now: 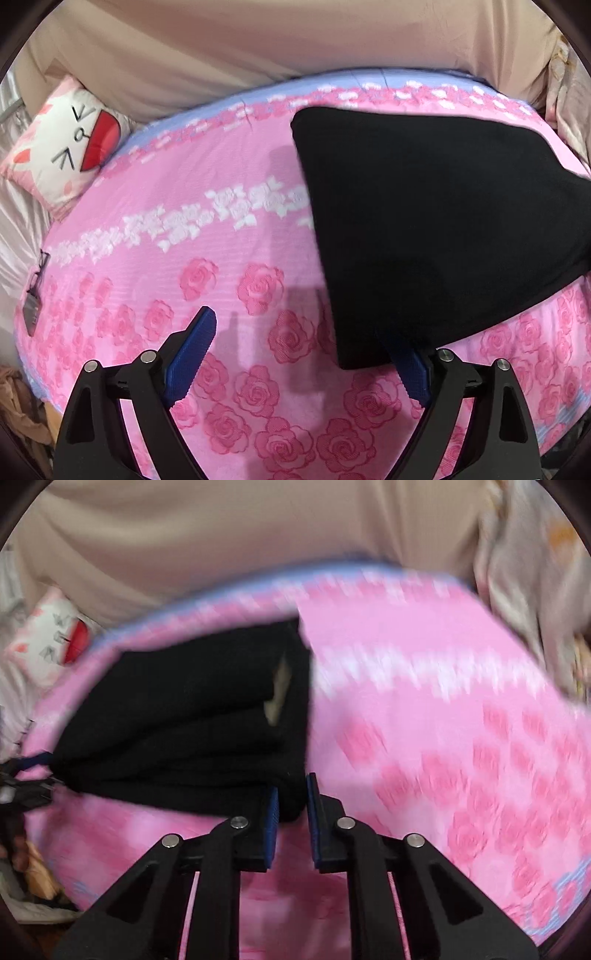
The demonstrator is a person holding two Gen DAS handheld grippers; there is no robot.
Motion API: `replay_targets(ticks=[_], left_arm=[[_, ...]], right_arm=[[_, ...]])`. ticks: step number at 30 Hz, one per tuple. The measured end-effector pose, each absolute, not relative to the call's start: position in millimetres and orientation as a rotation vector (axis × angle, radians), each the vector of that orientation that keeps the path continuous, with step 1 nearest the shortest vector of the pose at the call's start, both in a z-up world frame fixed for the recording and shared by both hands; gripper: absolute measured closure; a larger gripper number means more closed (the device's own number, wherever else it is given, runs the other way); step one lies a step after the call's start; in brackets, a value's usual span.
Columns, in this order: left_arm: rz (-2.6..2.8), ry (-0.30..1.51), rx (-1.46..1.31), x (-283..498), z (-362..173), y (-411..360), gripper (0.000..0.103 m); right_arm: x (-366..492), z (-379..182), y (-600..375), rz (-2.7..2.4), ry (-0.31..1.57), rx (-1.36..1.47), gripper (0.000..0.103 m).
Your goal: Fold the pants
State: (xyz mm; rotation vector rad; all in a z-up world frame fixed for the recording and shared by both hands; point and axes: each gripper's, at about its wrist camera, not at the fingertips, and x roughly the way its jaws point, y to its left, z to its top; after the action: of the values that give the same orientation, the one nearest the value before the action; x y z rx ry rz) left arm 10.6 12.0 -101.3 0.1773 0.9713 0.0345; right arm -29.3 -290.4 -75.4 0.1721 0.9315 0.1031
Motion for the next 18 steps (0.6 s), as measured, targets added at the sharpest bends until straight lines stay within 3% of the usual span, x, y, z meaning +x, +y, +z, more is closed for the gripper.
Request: replay_targets(ticks=[10,13,16,18], left_arm=[[-0.092,0.834,0.135,1,-33,8,0.016],[-0.097,0.845,0.125,24,-38,-2,0.016],[-0.105,0.922,0.142,26,-56,-2,0.016],[-0.127,0.954,0.178,11,-61,3,0.016]], right_arm=[[-33,12,-295,0.224,0.715,0.228,0.082],[-4,1,-261,0.260,0.738,0.139,0.082],[24,-53,-251,0.202,0.900,0.065,0.089],[16,-49,-258,0.232,0.875,0.107,0.089]])
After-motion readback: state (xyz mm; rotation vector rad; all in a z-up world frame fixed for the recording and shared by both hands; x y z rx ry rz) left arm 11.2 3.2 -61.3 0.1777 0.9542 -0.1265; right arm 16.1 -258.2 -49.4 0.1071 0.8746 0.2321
